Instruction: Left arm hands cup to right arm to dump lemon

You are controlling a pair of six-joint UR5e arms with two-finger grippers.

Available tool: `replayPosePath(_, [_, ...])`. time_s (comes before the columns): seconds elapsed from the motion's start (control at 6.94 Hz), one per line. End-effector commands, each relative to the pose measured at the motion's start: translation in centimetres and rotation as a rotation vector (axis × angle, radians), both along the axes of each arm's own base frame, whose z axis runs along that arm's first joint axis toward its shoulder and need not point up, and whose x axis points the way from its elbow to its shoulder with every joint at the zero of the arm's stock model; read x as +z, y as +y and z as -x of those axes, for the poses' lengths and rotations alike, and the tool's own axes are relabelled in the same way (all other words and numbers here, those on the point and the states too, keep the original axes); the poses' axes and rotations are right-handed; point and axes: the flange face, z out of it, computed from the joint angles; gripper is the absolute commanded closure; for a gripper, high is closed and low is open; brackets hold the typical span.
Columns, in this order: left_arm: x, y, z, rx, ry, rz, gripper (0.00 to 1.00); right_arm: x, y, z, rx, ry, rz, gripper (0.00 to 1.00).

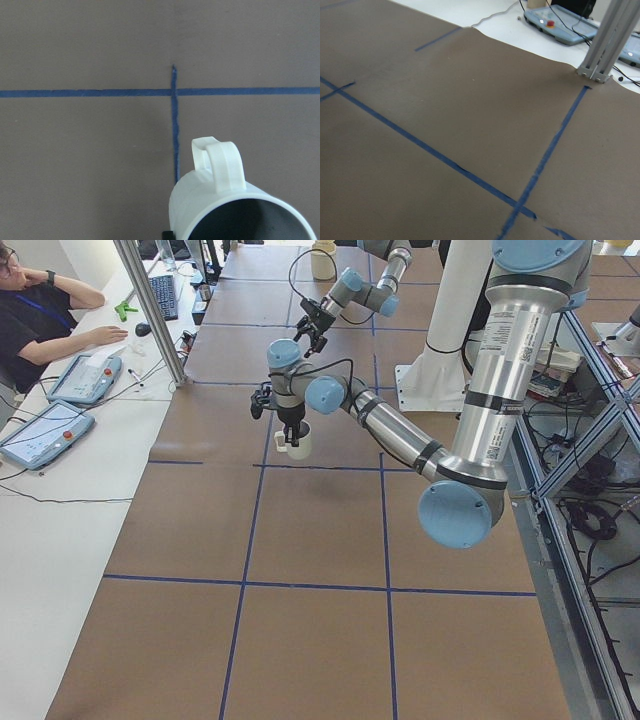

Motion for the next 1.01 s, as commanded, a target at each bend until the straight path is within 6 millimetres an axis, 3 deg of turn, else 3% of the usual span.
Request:
replayPosePath(0.0, [4.7, 1.5, 3.2, 0.066, -0.038, -0.031, 1.00, 2.3, -7.1, -8.0, -0.126, 0.068, 0.281, 0.00])
replayPosePath(0.14, [6.0, 2.1, 3.5, 0.070, -0.038, -0.033, 1.00, 3.9, -9.0, -11.0, -0.153, 0.073, 0.370, 0.00])
replayPosePath(0.29, [8.0, 2.5, 3.8, 0.071, -0.038, -0.034, 1.00, 7.6, -10.4, -14.2, -0.181, 0.099, 0.427, 0.00])
replayPosePath(0.43, [10.9, 2.0, 3.4, 0.071, -0.034, -0.042, 1.00, 9.5, -12.3, -18.0, -0.250, 0.134, 0.405, 0.00])
replayPosePath(0.58, [12.6, 1.5, 3.2, 0.068, -0.026, -0.052, 1.00, 11.1, -14.6, -23.0, -0.207, 0.156, 0.421, 0.00])
replayPosePath(0.86, [14.5, 1.1, 3.0, 0.072, -0.041, -0.026, 1.00, 15.1, -16.5, -31.9, -0.304, 0.184, 0.424, 0.00])
